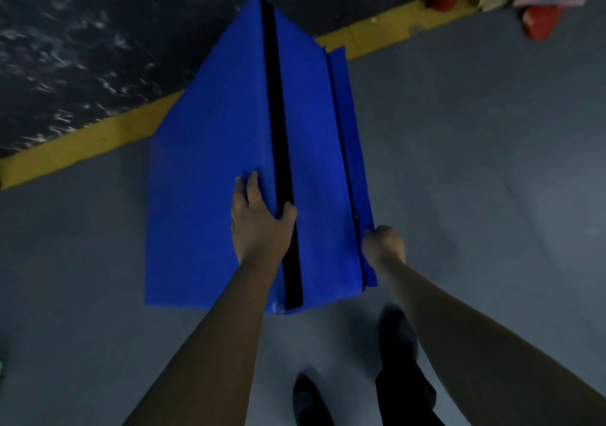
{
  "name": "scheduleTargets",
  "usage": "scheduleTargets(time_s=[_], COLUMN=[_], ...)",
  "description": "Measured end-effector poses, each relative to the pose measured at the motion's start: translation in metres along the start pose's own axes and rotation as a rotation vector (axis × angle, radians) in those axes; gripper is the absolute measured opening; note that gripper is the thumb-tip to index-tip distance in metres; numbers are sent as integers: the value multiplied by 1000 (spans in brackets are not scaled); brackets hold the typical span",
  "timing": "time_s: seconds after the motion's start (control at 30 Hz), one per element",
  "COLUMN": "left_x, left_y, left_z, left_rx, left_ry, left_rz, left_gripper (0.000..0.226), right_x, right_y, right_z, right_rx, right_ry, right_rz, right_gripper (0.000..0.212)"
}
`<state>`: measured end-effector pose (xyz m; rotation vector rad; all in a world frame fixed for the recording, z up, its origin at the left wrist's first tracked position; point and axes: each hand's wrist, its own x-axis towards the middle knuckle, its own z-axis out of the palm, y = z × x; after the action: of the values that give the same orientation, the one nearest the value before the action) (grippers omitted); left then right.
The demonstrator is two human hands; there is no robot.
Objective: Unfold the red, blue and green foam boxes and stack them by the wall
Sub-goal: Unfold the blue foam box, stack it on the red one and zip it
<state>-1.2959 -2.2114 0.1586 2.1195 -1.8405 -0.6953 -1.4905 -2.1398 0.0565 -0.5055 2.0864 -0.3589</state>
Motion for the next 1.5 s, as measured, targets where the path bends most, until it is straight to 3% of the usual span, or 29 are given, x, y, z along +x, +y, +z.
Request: scheduleTargets(time_s=[0.27,0.4,0.57,0.67,0.7,0.77,0.83,0.93,1.5], left_x=[6,18,33,41,44,50,54,61,86], left_y=[-62,-105,-152,-182,-191,-207,-219,-236,-298], left_z=[-123,-181,-238,-264,-271,-286,-295,-304,-350], left_rx=[161,228,206,159,150,130,108,84,0], left_ry=[129,125,113,104,97,99,105,117,70], left_rz=[-137,-155,-161,-182,-188,-188,-181,-183,-224], left_gripper=[65,63,60,60,60,60,60,59,58], right_x=[-119,-170,-221,-240,-248,-263,-270,-276,-315], right_y=[-80,-120,-171,-200,-210,-235,-257,-280,-318], right_z=[47,73,109,132,141,165,187,215,278], right_rx=[241,242,143,-251,-295,-250,-200,-270,-424], right_ry=[46,41,26,259,246,47,-171,-218,-89], right_rz=[-32,-94,-108,-317,-400,-473,-391,-268,-251], right_gripper=[18,11,55,78,82,92,113,137,139])
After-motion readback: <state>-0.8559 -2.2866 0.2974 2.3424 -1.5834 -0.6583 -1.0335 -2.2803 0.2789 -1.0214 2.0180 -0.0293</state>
